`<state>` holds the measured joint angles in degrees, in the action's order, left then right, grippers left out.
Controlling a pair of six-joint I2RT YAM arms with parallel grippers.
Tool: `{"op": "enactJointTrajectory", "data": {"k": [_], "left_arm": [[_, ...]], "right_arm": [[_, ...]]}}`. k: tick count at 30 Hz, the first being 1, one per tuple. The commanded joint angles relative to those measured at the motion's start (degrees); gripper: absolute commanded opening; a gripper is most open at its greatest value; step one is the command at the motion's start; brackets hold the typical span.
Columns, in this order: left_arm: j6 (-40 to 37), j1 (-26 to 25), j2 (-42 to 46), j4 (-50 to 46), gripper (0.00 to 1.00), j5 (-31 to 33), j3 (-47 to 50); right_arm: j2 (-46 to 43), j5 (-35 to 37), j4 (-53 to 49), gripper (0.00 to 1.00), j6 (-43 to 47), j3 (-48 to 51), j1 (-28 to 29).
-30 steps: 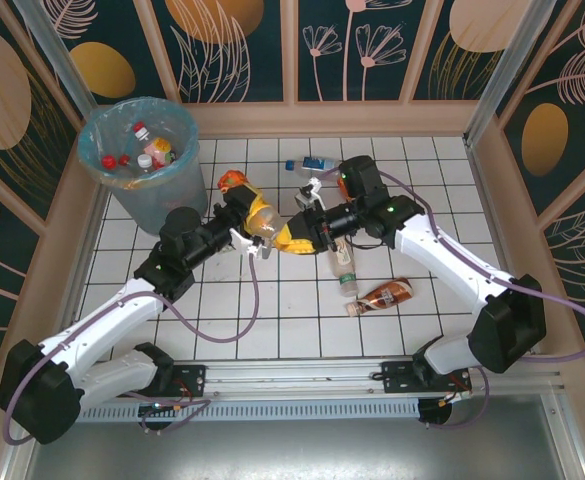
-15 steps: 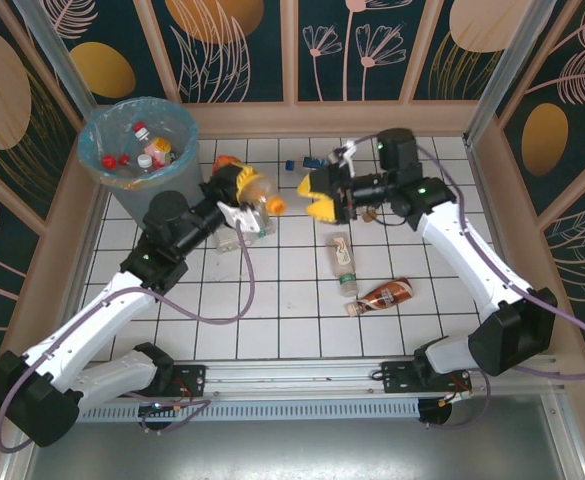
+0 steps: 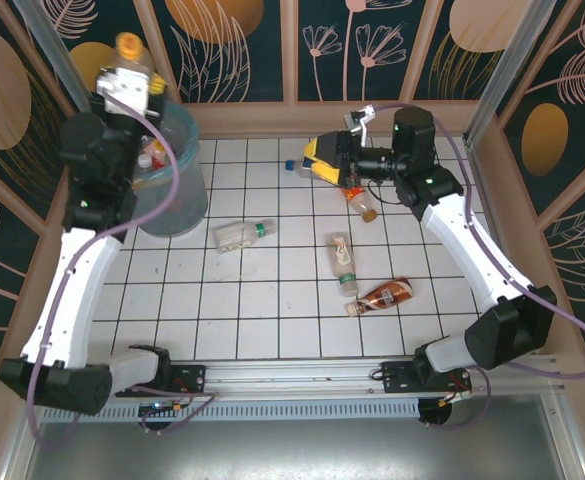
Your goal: Put the plastic bottles in the bin
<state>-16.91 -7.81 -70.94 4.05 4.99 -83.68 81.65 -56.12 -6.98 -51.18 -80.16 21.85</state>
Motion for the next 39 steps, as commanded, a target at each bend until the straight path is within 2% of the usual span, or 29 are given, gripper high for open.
{"op": "enactJointTrajectory", "data": {"k": [1, 4, 8, 12, 15, 20, 22, 26, 30, 32, 35, 39], "left_arm": [[15.0, 6.5, -3.4, -9.2, 0.56, -2.3, -2.4], [22.3, 12.1, -5.3, -8.2, 0.56, -8.9, -0.7], [25.9, 15.6, -6.8, -6.2, 0.58, -11.7, 3.0], [27.4, 16.8, -6.7, -5.4, 0.65, -11.7, 6.4], [26.6, 17.1, -6.5, -4.7, 0.63, -11.5, 7.8], [29.0, 17.0, -7.6, 2.1, 0.59, -22.5, 7.5], [29.8, 17.0, -9.4, 3.0, 0.58, -24.3, 6.7], [28.3, 16.7, -12.8, 4.7, 0.58, -23.1, 6.2], [29.3, 16.2, -16.6, 9.9, 0.59, -24.6, 5.1], [28.9, 16.1, -17.4, 7.5, 0.57, -22.5, 3.5], [24.1, 16.1, -12.8, 5.5, 0.59, -17.1, 6.9], [19.3, 16.5, -7.8, -1.6, 0.61, -14.0, 10.1]], "right_arm": [[1.0, 2.0, 4.6, 0.84, -0.6, 2.1, 0.5], [1.6, 1.5, 4.3, 0.84, -0.3, 3.0, 1.2], [1.5, 1.6, 3.5, 0.84, 0.7, 4.1, 2.3], [1.3, 2.5, 2.9, 0.84, 1.3, 5.5, 2.6], [1.4, 2.8, 3.3, 0.84, 1.1, 6.4, 2.7], [2.7, 3.2, 2.8, 0.84, 1.6, 6.4, 3.3], [3.3, 3.0, 2.9, 0.84, 1.8, 6.0, 3.8], [4.0, 3.3, 3.3, 0.84, 1.7, 5.8, 5.0], [4.7, 3.6, 3.0, 0.84, 1.8, 6.0, 5.7], [5.1, 3.6, 2.7, 0.84, 1.8, 6.0, 5.9], [4.9, 4.7, 2.3, 0.84, 2.0, 6.6, 6.5], [5.4, 5.7, 2.6, 0.84, 2.1, 7.6, 7.4]]}}
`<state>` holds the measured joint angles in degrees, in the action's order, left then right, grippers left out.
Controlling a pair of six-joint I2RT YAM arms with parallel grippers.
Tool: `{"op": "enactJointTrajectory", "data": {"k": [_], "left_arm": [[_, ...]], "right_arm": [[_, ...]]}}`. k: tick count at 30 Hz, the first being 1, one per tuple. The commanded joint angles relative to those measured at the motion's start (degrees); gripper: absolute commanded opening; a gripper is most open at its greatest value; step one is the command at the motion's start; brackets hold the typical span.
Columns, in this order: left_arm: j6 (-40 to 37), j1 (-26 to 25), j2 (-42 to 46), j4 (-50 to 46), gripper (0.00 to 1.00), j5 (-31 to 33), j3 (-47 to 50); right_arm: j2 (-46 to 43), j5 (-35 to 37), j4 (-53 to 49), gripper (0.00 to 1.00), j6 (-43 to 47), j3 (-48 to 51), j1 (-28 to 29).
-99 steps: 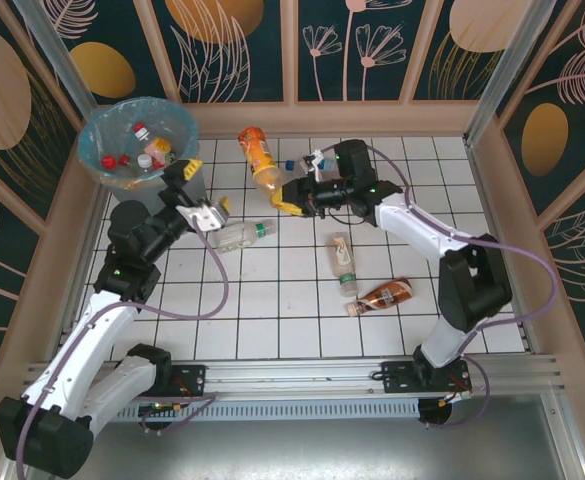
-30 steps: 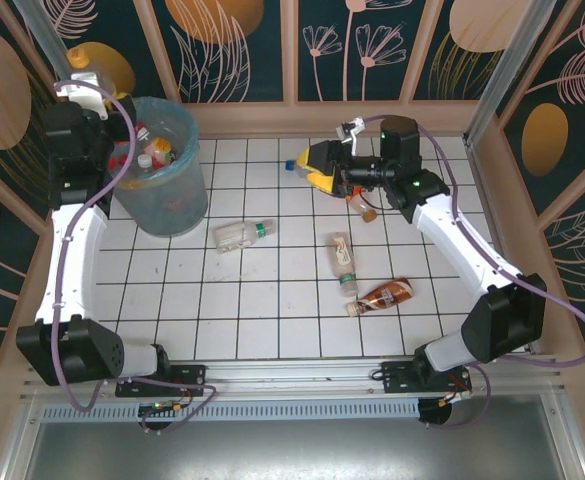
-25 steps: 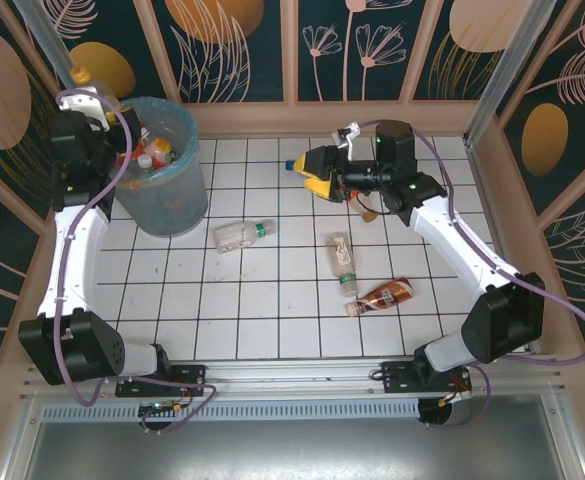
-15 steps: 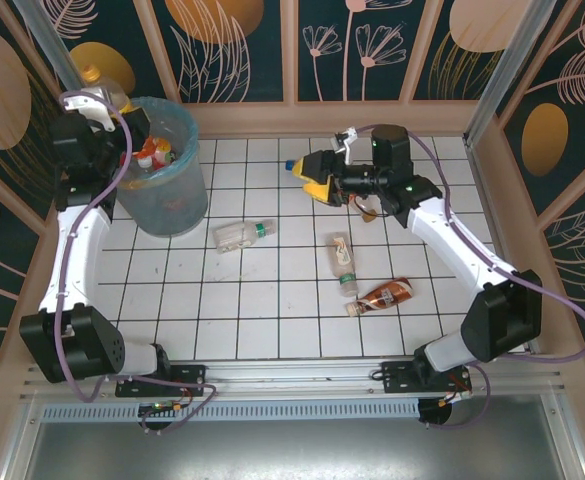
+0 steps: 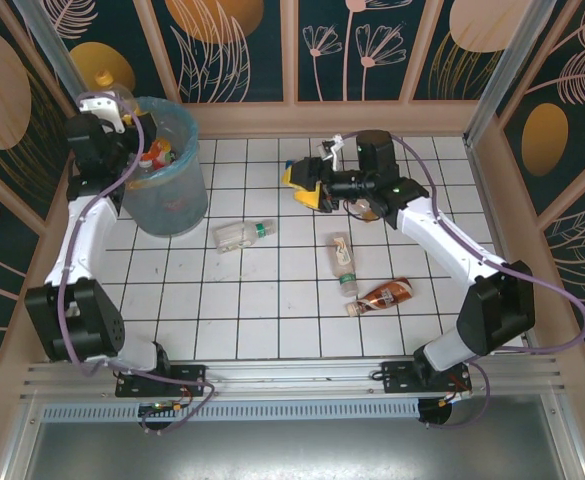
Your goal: Put the plastic bottles in the bin
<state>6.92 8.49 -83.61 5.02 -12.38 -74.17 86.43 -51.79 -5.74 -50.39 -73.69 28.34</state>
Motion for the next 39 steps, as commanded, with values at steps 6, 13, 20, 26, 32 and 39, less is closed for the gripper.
{"op": "enactJointTrajectory", "data": {"k": [6, 13, 20, 26, 32, 39], "left_arm": [[-3.2, 0.5, 6.3, -6.0, 0.66, 4.9, 5.4], [-0.5, 0.5, 8.5, -3.1, 0.99, 4.9, 5.3], [-1.4, 0.5, 8.4, -5.9, 0.97, 9.7, -2.1], [-1.2, 0.5, 3.3, -12.8, 0.85, 9.9, -15.6], [5.9, 0.4, -4.3, -20.4, 0.5, 1.0, -27.3], [7.6, -4.6, -5.1, -24.4, 0.43, -3.3, -27.8]], "right_arm": [[4.4, 2.6, -4.0, 0.83, 5.0, -4.1, 2.7], [7.9, 6.6, -11.3, 0.83, 9.5, -10.3, 7.7], [6.6, 7.5, -8.2, 0.83, 7.6, -7.5, 8.8], [6.3, 7.7, -7.4, 0.83, 6.8, -6.8, 8.8], [6.5, 7.8, -5.1, 0.82, 5.5, -5.1, 9.0], [7.6, 7.3, -3.7, 0.81, 4.4, -3.7, 9.9]]}}
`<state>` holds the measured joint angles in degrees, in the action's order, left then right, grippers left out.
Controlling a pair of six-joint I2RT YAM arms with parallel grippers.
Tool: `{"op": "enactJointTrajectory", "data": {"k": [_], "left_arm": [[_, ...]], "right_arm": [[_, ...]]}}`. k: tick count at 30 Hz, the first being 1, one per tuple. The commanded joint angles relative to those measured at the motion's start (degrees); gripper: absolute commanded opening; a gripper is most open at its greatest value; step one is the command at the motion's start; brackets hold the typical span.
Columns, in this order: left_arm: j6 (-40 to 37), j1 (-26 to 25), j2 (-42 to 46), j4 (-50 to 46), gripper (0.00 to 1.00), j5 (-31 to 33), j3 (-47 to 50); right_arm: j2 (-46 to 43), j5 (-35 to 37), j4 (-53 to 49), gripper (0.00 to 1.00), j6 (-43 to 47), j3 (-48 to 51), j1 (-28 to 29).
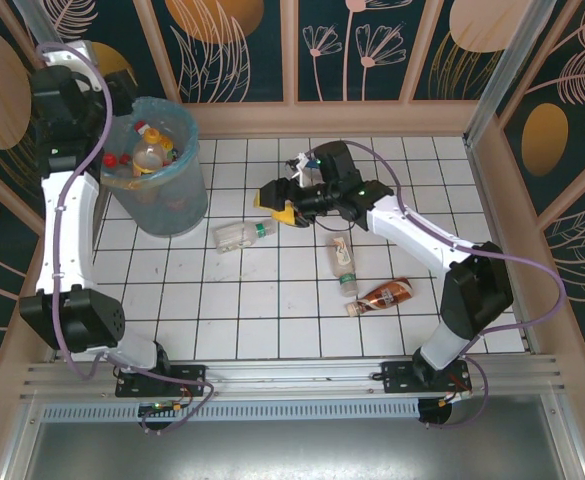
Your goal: Put the plastic bottles in the bin
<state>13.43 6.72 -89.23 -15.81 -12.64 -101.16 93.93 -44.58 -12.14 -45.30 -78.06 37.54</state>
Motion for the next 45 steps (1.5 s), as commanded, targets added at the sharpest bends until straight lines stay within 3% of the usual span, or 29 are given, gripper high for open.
{"op": "enactJointTrajectory", "data": {"k": [1, 7, 17, 25, 30, 35, 38, 41, 45], "left_arm": [[0.5, -3.6, 0.5, -3.9, 0.43, -2.9, -0.7], [-1.9, -6.1, -0.8, -9.6, 0.32, 0.3, -1.3], [-8.2, -6.3, 2.1, -10.3, 0.2, 14.7, 14.5], [-3.3, -3.8, 5.8, -4.0, 0.13, 12.1, 26.8], [-0.8, -1.0, 5.9, -1.7, 0.11, 7.1, 28.9], [0.8, -1.0, 3.4, -1.6, 0.16, 0.3, 26.4], [1.7, -1.0, 3.6, -1.3, 0.24, -1.1, 22.8], [2.2, -1.0, 4.1, -2.1, 0.41, -1.1, 16.6], [2.5, -1.0, 4.7, -3.8, 0.54, -0.4, 8.3]], "right_arm": [[0.3, -0.1, 2.8, 0.8, -0.8, 0.6, 0.9], [1.7, -0.6, 3.2, 0.8, -0.9, 0.0, 1.6], [2.3, -0.7, 3.8, 0.79, -1.1, 1.3, 2.2], [2.7, -0.7, 3.7, 0.79, -1.4, 1.3, 2.9], [3.0, -0.6, 3.6, 0.79, -1.3, 1.4, 3.0], [3.5, -0.7, 4.2, 0.78, -1.9, 1.1, 3.1], [3.2, -0.6, 4.0, 0.78, -1.9, 0.7, 3.2], [1.9, 1.0, 2.8, 0.78, -1.2, -0.2, 3.1], [-0.4, 6.6, -3.0, 0.8, 2.5, -3.2, 2.6]]}}
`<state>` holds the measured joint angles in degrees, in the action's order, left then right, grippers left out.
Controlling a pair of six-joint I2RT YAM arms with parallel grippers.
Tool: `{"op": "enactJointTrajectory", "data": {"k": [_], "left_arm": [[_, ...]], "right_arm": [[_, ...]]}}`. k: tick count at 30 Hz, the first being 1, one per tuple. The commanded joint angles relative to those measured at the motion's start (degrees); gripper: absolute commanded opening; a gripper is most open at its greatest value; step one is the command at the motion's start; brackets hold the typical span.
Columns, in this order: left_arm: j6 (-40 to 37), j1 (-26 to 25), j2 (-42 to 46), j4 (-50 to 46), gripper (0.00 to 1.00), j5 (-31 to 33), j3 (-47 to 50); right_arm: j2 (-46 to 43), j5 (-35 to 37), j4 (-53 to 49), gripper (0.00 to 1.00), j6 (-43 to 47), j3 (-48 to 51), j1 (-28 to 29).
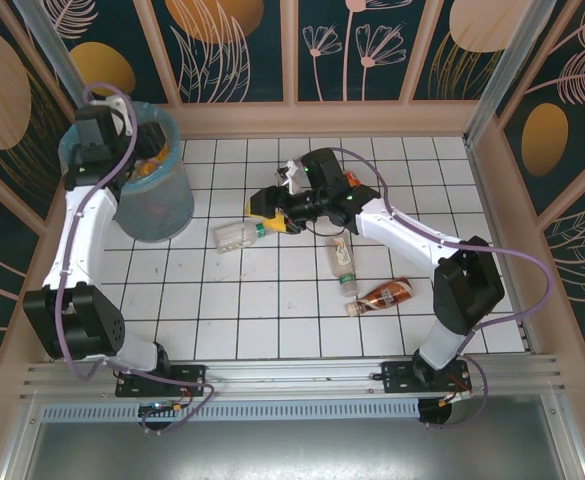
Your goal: Put the plastic bottles in the bin
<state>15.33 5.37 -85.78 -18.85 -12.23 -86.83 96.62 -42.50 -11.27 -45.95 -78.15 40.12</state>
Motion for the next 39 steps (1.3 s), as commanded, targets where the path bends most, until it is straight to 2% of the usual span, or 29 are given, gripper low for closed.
{"op": "enactJointTrajectory", "data": {"k": [1, 4, 8, 11, 13, 16, 20, 21, 23, 25, 27, 30, 32, 35, 39], "left_arm": [[0.6, 0.3, 1.5, -1.1, 0.55, -0.5, -7.2], [0.6, 0.3, 3.0, -1.4, 0.58, 0.1, -9.8], [-0.9, -1.2, 6.0, -1.2, 0.58, 1.6, -10.3], [-5.7, -7.3, 7.2, -2.5, 0.59, 7.1, -9.5], [-7.5, -11.8, 8.4, -1.2, 0.59, 8.8, -6.9], [-12.0, -20.1, 10.9, 3.6, 0.6, 12.9, -0.6], [-23.6, -33.2, 13.5, 11.6, 0.63, 16.4, 10.1], [-28.4, -35.7, 14.0, 13.2, 0.64, 15.3, 12.9], [-43.5, -41.4, 14.9, 15.8, 0.69, 12.8, 19.3], [-58.5, -46.6, 14.9, 15.8, 0.83, 12.8, 23.8], [-67.3, -50.4, 13.4, 14.8, 0.85, 12.1, 24.9], [-69.7, -53.5, 9.3, 13.0, 0.81, 5.7, 22.6], [-73.6, -56.8, 6.9, 13.4, 0.8, 3.8, 23.7], [-79.4, -61.9, 3.3, 16.7, 0.8, 5.8, 27.0], [-81.3, -66.4, -4.7, 15.0, 0.78, 10.4, 23.1]], "right_arm": [[-3.8, 6.1, -5.5, 0.8, 4.1, -3.9, -0.1], [-6.1, 13.5, -12.8, 0.8, 8.0, -6.0, -0.7], [-10.1, 28.6, -23.4, 0.83, 12.9, -4.6, -1.0], [-14.1, 37.1, -28.1, 0.86, 13.3, 1.4, -2.0], [-16.5, 39.8, -30.2, 0.87, 13.3, 5.3, -3.6], [-20.0, 40.8, -32.6, 0.88, 12.9, 10.3, -7.4], [-27.0, 40.4, -33.0, 0.88, 12.3, 15.2, -14.0], [-28.4, 40.5, -33.1, 0.88, 12.5, 15.6, -15.1], [-31.3, 40.9, -33.8, 0.88, 12.9, 15.5, -17.4], [-33.5, 41.4, -34.5, 0.88, 13.2, 14.9, -19.4], [-35.6, 42.1, -35.2, 0.88, 13.7, 13.8, -21.2], [-37.8, 42.6, -35.7, 0.88, 14.8, 12.1, -24.0], [-38.6, 42.0, -35.9, 0.88, 15.7, 11.3, -25.9], [-39.1, 41.5, -36.5, 0.88, 16.9, 10.8, -27.9], [-40.1, 39.6, -34.8, 0.88, 17.4, 12.8, -29.7]]}}
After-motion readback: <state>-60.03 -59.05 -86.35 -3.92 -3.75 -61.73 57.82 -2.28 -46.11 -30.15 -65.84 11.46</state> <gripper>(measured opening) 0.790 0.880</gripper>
